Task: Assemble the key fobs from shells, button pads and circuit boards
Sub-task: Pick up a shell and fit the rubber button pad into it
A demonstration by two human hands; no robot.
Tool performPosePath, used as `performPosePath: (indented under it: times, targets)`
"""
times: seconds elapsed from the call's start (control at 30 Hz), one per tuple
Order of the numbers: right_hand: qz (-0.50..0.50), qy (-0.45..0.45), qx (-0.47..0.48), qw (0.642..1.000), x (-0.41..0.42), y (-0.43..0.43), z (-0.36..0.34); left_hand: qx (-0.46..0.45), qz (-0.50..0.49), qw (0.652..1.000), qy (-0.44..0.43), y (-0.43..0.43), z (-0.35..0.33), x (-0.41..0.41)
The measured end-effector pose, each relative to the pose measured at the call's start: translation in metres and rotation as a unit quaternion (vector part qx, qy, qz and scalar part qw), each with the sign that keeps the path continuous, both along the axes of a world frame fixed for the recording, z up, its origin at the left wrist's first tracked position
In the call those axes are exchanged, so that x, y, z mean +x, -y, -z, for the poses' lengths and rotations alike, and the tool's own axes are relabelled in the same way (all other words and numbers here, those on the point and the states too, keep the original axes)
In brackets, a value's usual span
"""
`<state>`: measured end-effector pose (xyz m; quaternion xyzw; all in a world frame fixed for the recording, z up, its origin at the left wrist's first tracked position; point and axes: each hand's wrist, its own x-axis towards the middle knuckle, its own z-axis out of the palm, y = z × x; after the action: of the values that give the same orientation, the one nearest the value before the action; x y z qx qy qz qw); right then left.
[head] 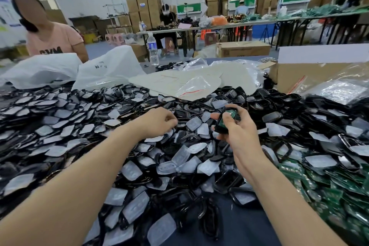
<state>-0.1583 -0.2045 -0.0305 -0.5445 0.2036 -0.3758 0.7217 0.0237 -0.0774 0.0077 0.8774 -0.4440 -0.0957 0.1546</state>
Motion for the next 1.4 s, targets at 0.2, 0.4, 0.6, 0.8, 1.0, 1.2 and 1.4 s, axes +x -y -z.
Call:
performPosePath:
  times: [0.2, 0.4, 0.6, 0.8, 1.0, 1.2, 1.4]
  targets:
    - [-0.047, -0.023, 0.028, 0.998, 0.017, -0.015, -0.006, 0.024, -0.048, 0.999, -0.004, -0.037, -0.035, 0.025]
    - [-0.099, -0.023, 0.061, 0.993, 0.046, -0.052, -0.016, 0.072, -0.028, 0.997, 0.021, -0.093, -0.032, 0.027]
    - [-0.109, -0.035, 0.061, 0.992, 0.056, -0.073, -0.015, 0.063, 0.013, 0.998, 0.018, -0.108, -0.019, 0.011]
    - [-0.097, -0.036, 0.067, 0.992, 0.052, -0.074, -0.016, 0.108, 0.122, 0.986, 0.046, -0.118, -0.013, -0.011]
    - [-0.091, -0.049, 0.064, 0.993, 0.05, -0.076, -0.011, 0.094, 0.188, 0.964, 0.16, -0.119, 0.001, -0.028]
    - [-0.094, -0.054, 0.063, 0.992, 0.043, -0.072, -0.007, 0.048, 0.205, 0.954, 0.213, -0.124, 0.01, -0.033]
    - [-0.103, -0.062, 0.071, 0.99, 0.028, -0.06, -0.003, -0.058, 0.206, 0.954, 0.211, -0.132, 0.016, -0.042]
